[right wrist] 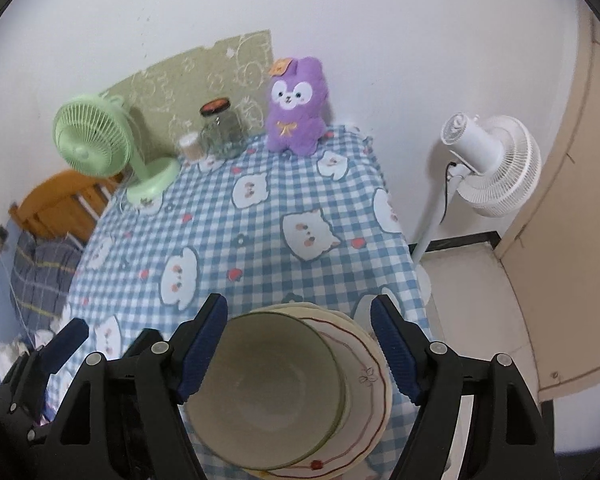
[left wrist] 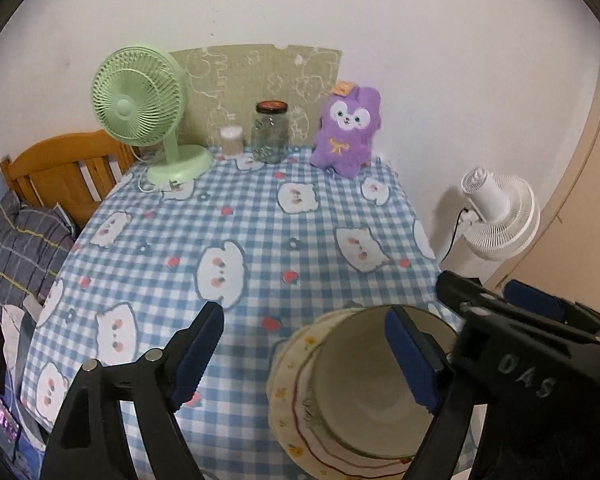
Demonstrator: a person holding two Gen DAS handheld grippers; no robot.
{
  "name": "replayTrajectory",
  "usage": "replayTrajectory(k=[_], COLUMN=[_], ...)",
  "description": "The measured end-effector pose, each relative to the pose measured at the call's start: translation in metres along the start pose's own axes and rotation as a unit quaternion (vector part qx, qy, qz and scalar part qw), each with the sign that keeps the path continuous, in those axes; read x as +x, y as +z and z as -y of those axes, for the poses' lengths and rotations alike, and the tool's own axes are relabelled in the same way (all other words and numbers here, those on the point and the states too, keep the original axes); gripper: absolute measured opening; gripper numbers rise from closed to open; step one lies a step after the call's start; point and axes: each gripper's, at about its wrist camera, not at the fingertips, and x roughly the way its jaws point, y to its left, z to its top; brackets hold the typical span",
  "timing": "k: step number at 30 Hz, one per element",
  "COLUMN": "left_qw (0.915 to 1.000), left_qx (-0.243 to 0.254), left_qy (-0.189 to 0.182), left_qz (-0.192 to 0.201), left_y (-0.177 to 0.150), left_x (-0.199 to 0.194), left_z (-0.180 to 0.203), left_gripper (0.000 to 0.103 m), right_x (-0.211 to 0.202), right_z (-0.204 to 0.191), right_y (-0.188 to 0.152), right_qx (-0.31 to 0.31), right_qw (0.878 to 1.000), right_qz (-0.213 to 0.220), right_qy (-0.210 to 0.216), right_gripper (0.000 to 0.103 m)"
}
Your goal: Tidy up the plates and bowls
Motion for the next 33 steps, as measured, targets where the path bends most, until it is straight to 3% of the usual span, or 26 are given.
replayTrajectory(k=[15,25,33], left_qw=[0.9990,0.9970,0.9945], left_qx=[0.005,0.034,0.067], left_qy=[-0.017,-0.007,-0.015], left_qz=[0.041,0.070,0.079], left_y=[0.005,-0.017,-0.050], left_x=[-0.035,-0.062,-0.074], left_z=[-0.057,-0.102,-0.133], left_gripper=[0.085,0.088,0.094], right_x=[-0.046,-0.070,-0.078], right_z=[-0.052,-0.088,-0.113], right_y=[-0.017,-0.064,-0.112], right_qx=[0.004,0.019,0.015], right_qw=[0.998,0.995,0.993], right_qz=[0.054,0.091,0.109], right_qy=[-0.026,-0.026,-0.041], right_gripper=[0.078,0.078,0.084])
